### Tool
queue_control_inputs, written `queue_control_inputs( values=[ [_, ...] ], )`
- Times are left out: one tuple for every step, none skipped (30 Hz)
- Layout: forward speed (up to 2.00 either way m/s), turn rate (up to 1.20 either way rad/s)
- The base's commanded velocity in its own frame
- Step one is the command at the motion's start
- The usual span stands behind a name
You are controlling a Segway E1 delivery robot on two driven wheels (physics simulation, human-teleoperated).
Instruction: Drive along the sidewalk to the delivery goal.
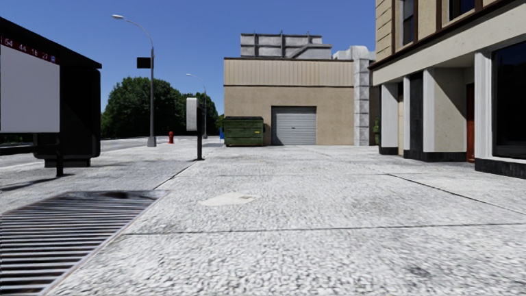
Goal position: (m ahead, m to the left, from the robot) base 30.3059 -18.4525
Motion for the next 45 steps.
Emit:
queue_control_inputs(
  values=[
    [2.0,0.0],
    [2.0,0.0],
    [2.0,0.0],
    [2.0,0.0],
    [2.0,0.0],
    [2.0,0.0],
    [2.0,0.0],
    [2.0,0.0],
    [2.0,0.0],
    [2.0,0.0],
    [2.0,0.0],
    [2.0,0.0],
    [2.0,0.0],
    [2.0,0.0],
    [2.0,0.0],
    [2.0,0.0],
    [2.0,0.0],
    [2.0,0.0],
    [2.0,0.0],
    [2.0,0.0],
    [2.0,0.0],
    [2.0,0.0],
    [2.0,0.0],
    [2.0,0.0],
    [2.0,0.0],
    [2.0,0.0],
    [2.0,0.0],
    [2.0,0.0],
    [2.0,0.0],
    [2.0,0.0],
    [2.0,0.0],
    [2.0,0.0],
    [2.0,0.0],
    [2.0,0.0],
    [2.0,0.0],
    [2.0,0.0],
    [2.0,0.0],
    [2.0,0.0],
    [2.0,0.0],
    [2.0,0.0],
    [2.0,0.0],
    [2.0,0.0],
    [2.0,0.0],
    [2.0,0.0],
    [2.0,0.0]
  ],
)
